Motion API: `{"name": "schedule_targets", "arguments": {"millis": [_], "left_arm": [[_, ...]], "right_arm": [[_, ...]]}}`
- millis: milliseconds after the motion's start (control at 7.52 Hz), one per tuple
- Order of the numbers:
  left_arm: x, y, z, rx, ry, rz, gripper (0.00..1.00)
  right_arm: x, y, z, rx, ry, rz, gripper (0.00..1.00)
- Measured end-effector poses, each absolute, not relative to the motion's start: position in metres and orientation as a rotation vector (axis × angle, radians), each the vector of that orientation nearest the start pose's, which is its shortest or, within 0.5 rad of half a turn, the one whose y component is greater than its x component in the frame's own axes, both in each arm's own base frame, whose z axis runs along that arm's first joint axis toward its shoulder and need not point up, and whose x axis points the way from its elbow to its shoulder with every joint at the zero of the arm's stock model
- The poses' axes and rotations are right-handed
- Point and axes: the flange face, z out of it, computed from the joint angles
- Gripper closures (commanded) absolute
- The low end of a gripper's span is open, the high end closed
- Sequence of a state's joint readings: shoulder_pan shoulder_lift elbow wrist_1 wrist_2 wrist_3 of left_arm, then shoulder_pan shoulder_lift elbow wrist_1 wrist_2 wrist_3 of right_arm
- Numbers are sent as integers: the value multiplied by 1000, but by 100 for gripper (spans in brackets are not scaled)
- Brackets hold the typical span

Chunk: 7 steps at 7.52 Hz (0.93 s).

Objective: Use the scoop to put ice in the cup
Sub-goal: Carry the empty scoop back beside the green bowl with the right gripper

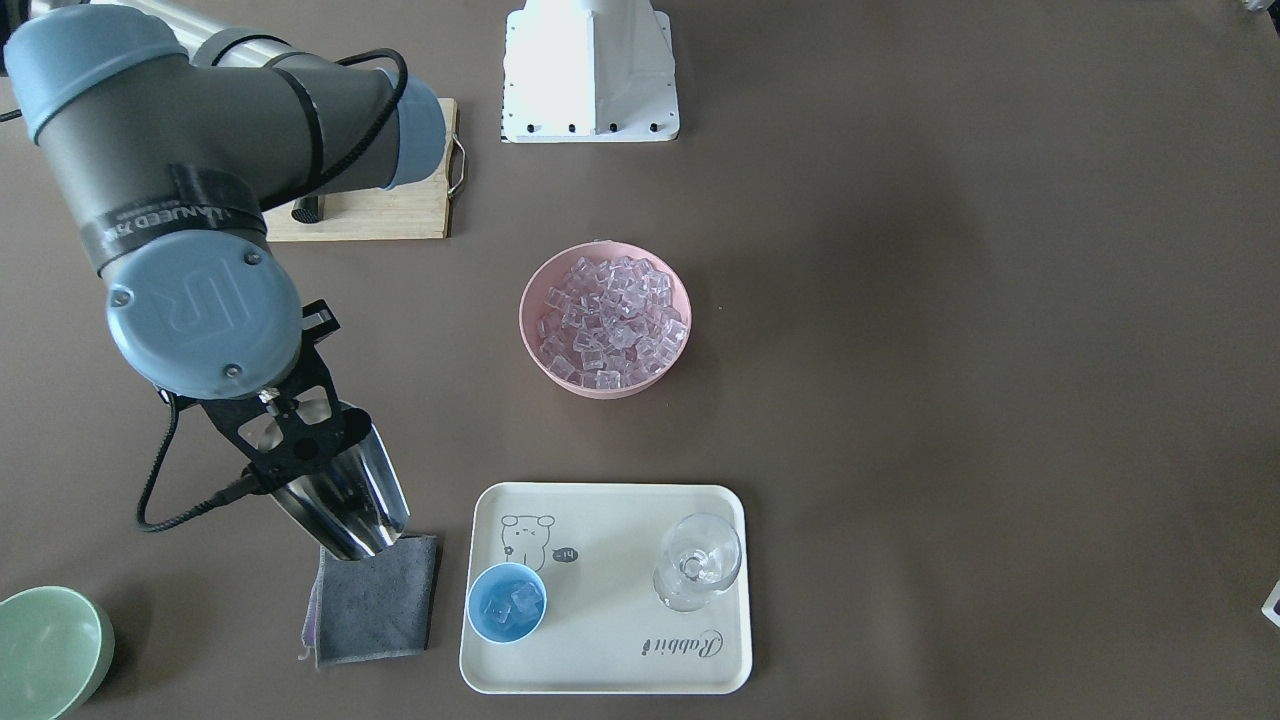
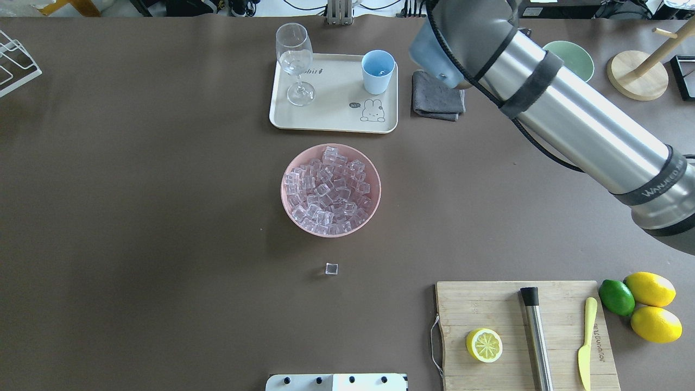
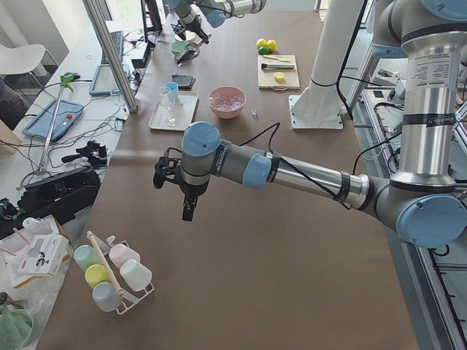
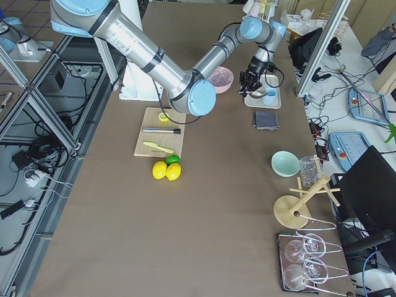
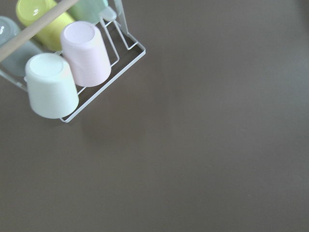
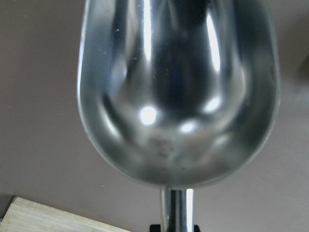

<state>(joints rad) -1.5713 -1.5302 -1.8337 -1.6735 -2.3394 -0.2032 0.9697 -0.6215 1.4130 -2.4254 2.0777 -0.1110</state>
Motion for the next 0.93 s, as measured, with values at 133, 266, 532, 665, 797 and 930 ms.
{"name": "schedule_targets", "arguments": {"millis": [133, 266, 532, 665, 797, 930], "left_arm": [[-66, -474, 554, 203, 755, -84, 1], [-65, -466, 572, 171, 732, -94, 1], [-65, -463, 590, 140, 707, -105, 1], [-65, -466, 596, 135, 687, -108, 1], [-64, -468, 597, 136, 676, -105, 1], [-60, -470, 596, 135, 673, -96, 1]], "right_arm": [[-303, -613, 258, -158, -526, -581, 100], [-268, -581, 300, -123, -569, -488, 100], [-225, -539, 377, -109, -625, -356, 100], [-211, -522, 413, -119, -649, -295, 100], [-198, -505, 449, -116, -669, -246, 100], [-185, -486, 484, -107, -683, -211, 100]]}}
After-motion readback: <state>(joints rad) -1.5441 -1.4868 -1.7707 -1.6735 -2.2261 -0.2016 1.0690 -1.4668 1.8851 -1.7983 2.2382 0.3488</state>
